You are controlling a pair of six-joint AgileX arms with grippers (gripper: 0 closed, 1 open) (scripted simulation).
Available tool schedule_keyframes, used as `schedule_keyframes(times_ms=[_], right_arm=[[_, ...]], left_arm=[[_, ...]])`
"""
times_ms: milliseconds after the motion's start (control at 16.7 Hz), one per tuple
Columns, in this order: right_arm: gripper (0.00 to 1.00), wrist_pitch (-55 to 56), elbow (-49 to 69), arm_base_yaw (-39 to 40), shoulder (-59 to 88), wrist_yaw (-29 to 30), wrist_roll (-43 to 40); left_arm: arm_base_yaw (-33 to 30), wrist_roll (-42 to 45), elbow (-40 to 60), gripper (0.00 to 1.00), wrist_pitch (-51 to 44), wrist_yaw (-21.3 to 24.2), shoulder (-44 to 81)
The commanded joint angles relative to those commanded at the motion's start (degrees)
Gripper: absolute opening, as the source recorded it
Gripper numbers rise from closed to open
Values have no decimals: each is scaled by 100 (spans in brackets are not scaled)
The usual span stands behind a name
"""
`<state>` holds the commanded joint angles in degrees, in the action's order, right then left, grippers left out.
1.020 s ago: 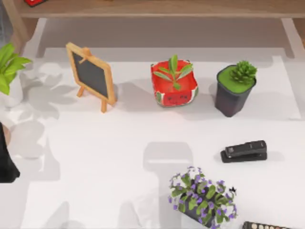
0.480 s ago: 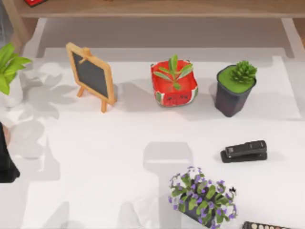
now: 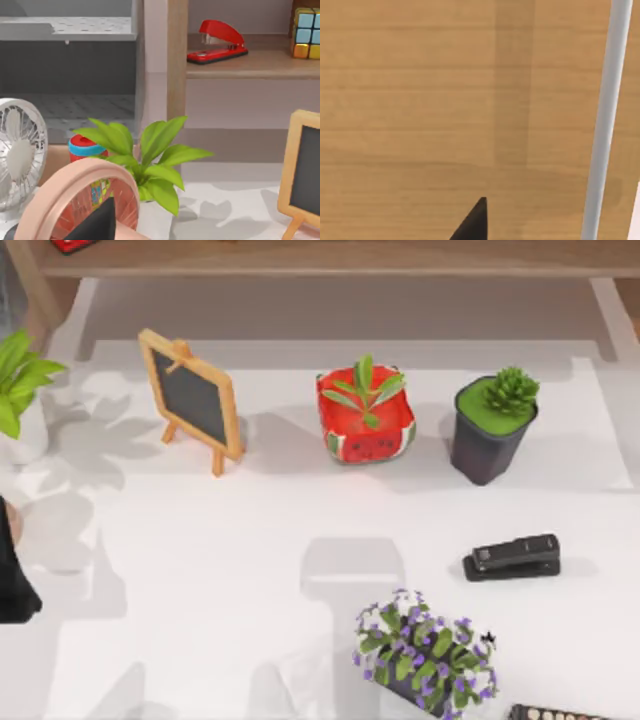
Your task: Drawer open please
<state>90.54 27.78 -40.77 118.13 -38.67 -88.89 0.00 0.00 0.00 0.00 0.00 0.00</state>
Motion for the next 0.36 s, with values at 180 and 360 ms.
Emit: schedule_keyframes(times_ms=[180, 360], right_arm=[[100, 0, 0, 0, 0, 0, 0], [100, 0, 0, 0, 0, 0, 0]], left_arm=[[0, 0, 0, 100, 0, 0, 0], [0, 0, 0, 100, 0, 0, 0]])
